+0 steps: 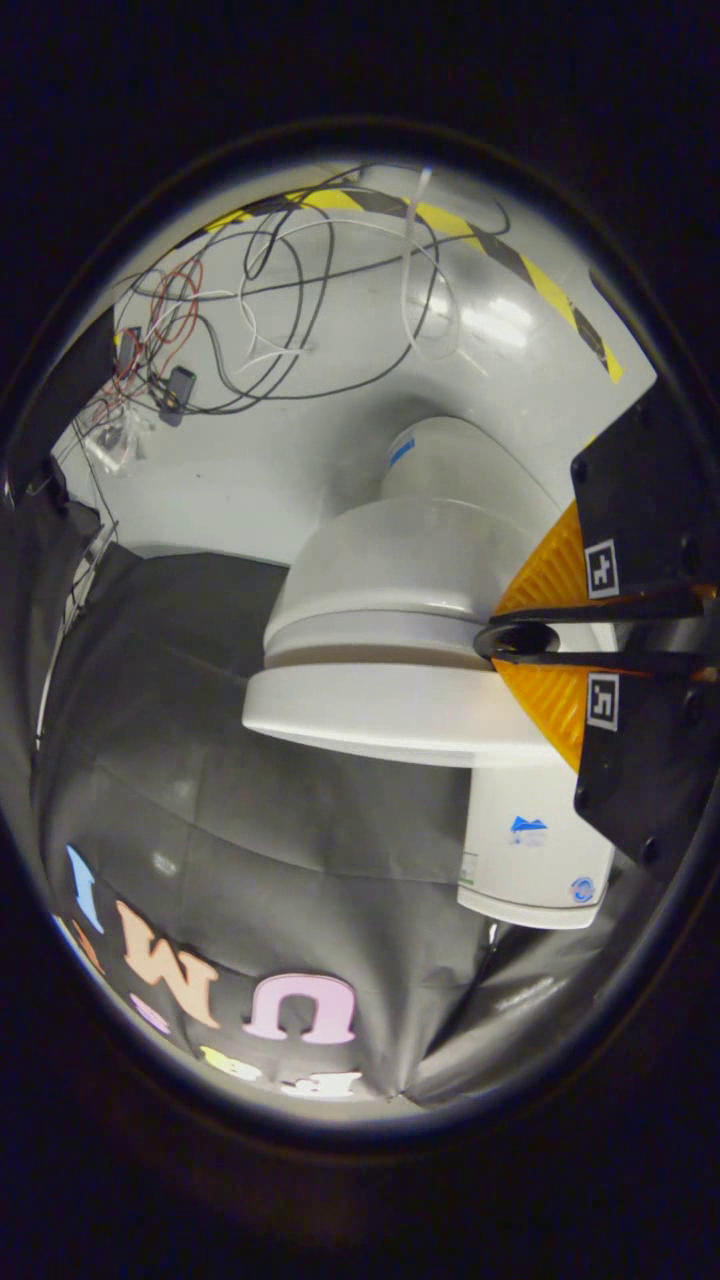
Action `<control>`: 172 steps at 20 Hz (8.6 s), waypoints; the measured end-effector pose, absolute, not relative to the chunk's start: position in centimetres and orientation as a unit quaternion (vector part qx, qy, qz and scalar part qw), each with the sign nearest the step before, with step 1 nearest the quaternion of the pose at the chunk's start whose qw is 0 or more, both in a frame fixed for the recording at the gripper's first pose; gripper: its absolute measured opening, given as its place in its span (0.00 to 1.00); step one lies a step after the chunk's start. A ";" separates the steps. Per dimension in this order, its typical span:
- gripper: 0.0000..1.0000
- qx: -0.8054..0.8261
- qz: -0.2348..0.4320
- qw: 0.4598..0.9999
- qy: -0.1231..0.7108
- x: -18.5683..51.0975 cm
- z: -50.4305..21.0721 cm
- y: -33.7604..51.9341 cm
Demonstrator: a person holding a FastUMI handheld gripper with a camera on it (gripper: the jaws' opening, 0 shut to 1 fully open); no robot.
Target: Open the toilet lid.
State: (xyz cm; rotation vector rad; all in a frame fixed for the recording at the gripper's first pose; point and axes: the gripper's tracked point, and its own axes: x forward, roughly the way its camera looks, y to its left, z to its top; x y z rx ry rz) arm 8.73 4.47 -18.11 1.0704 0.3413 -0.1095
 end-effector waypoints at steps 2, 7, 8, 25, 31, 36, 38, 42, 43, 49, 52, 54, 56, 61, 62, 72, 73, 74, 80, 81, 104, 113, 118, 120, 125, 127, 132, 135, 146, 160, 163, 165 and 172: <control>0.15 0.515 -0.047 0.840 0.163 9.2 -17.7 4.4; 0.15 0.507 -0.050 0.849 0.139 10.9 -17.7 4.6; 0.10 0.492 -0.050 0.857 0.146 9.1 -16.9 4.4; 0.01 0.393 -0.067 0.914 0.070 8.4 -4.0 9.4; 0.01 0.354 -0.061 0.931 0.069 8.3 -2.1 11.0; 0.01 0.339 -0.052 0.938 0.059 8.2 -0.5 12.6; 0.01 0.334 -0.049 0.940 0.057 8.2 -0.1 13.0; 0.01 0.325 -0.048 0.943 0.062 8.2 0.3 13.3; 0.01 0.324 -0.047 0.943 0.060 8.3 0.4 13.4; 0.01 0.323 -0.038 0.944 0.049 8.2 1.2 14.9; 0.01 0.315 -0.032 0.947 0.048 8.0 1.8 15.8; 0.01 0.302 -0.030 0.951 0.051 8.1 2.0 16.3; 0.01 0.291 -0.025 0.955 0.052 8.2 2.6 17.0; 0.01 0.242 -0.027 0.968 0.063 8.3 3.2 18.0; 0.01 0.238 -0.027 0.969 0.063 8.3 3.4 18.1; 0.01 0.127 -0.018 0.989 0.078 8.9 5.1 21.2; 0.01 0.122 -0.015 0.989 0.080 9.0 5.3 21.6; 0.01 0.121 -0.014 0.990 0.078 9.0 5.4 22.1; 0.01 0.097 0.005 0.992 0.077 9.4 6.0 24.0; 0.01 0.090 0.008 0.993 0.075 9.4 6.2 24.4; 0.01 0.005 0.088 0.993 0.084 12.2 7.4 35.2; 0.01 -0.022 0.106 0.989 0.105 13.3 6.5 39.7; 0.01 -0.009 0.113 0.987 0.114 13.4 6.3 40.2; 0.02 0.006 0.111 0.987 0.118 13.4 6.3 40.2; 0.34 0.031 0.132 0.976 0.168 12.9 3.9 40.7; 0.67 0.049 0.136 0.982 0.123 12.5 5.3 40.2; 0.92 0.031 0.163 0.986 0.025 7.5 10.0 37.4; 0.98 -0.015 0.177 0.984 0.024 4.3 10.4 35.8; 0.99 -0.088 0.176 0.980 -0.032 -4.7 13.2 28.3; 0.99 -0.080 0.126 0.988 -0.049 -7.6 16.0 15.9; 0.99 -0.066 0.112 0.989 -0.066 -7.8 16.7 14.3; 0.99 -0.061 0.113 0.989 -0.074 -7.9 16.4 14.4; 0.99 -0.063 0.096 0.993 -0.015 -7.7 12.5 13.7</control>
